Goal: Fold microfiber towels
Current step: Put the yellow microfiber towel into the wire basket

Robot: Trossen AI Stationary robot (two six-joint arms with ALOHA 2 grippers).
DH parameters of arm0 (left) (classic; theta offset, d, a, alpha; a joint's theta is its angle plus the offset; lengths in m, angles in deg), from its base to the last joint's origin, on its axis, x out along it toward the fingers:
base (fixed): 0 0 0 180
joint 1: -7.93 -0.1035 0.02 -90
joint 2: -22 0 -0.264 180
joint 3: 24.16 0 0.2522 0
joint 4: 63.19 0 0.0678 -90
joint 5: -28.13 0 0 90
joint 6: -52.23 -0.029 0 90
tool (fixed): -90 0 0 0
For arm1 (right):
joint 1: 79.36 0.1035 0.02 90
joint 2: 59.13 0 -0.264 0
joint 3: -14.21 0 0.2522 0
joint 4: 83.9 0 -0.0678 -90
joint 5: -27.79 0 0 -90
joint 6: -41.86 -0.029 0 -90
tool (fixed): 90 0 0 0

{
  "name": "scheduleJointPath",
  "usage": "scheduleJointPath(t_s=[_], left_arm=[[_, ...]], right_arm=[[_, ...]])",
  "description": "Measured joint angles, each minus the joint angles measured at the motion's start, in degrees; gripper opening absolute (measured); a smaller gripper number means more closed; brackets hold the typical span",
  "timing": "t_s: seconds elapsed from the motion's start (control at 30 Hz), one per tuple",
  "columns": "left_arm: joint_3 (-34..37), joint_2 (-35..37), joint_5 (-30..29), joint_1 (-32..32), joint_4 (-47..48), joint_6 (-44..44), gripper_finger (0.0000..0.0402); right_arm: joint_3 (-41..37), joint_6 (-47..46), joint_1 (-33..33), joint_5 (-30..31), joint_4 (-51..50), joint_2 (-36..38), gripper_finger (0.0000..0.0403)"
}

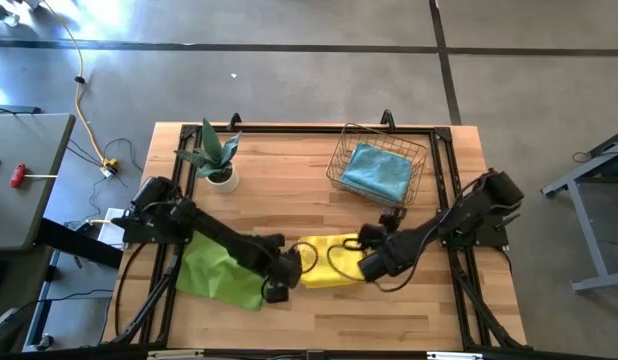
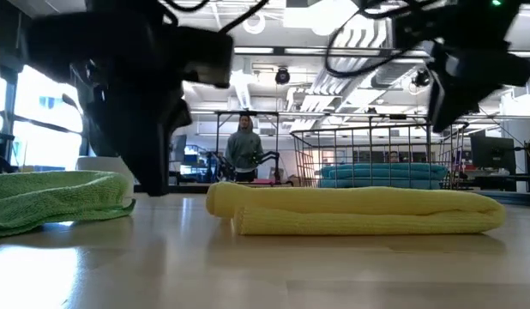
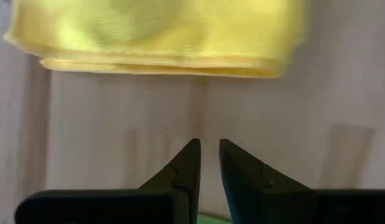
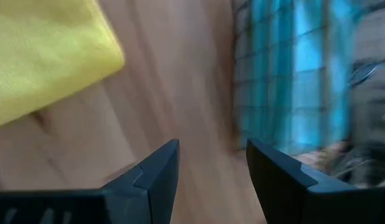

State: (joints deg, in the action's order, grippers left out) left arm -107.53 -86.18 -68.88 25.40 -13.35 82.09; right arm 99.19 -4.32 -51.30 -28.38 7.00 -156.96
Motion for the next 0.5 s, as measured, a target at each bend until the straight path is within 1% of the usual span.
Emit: scheduleJointPath(t_s=[0.07, 0.17, 0.2, 0.23, 0.3, 0.37, 0.43, 0.5], left_arm=[[0.24, 0.95, 0.49, -1.16, 2.52, 0.05, 0.0051], [-0.03, 2.69, 0.52, -3.03, 3.2, 0.0, 0.0051], [0.29, 3.83, 0.49, -3.62, 6.3, 0.15, 0.0051], [0.36, 4.69, 0.07, -4.1, 8.64, 0.86, 0.0051], [0.68, 6.29, -1.9, -4.79, 9.22, 3.23, 0.0051], [3.08, 9.67, -3.72, -4.94, 10.85, 6.09, 0.0051], [6.16, 12.22, -4.1, -4.91, 3.04, 9.45, 0.0051], [11.24, 15.72, -3.94, -4.69, -1.39, 12.76, 0.0051]], right_arm=[[-5.39, -1.99, 0.1, -1.52, 4.4, 3.46, 0.018], [-12.31, -2.11, 0.81, -3.11, 14.79, 9.0, 0.018], [-14.53, -1.41, 0.89, -3.14, 18.77, 10.73, 0.018], [-16.82, -0.58, 0.94, -3.44, 22.97, 12.5, 0.018], [-21.36, 0.41, 1.0, -4.57, 30.38, 15.85, 0.018], [-25.56, 2.14, 0.87, -5.4, 38.38, 18.3, 0.018], [-29.64, 3.86, 0.86, -5.47, 44.17, 20.58, 0.018], [-32.77, 6.12, 0.49, -5.55, 51.32, 21.59, 0.018]])
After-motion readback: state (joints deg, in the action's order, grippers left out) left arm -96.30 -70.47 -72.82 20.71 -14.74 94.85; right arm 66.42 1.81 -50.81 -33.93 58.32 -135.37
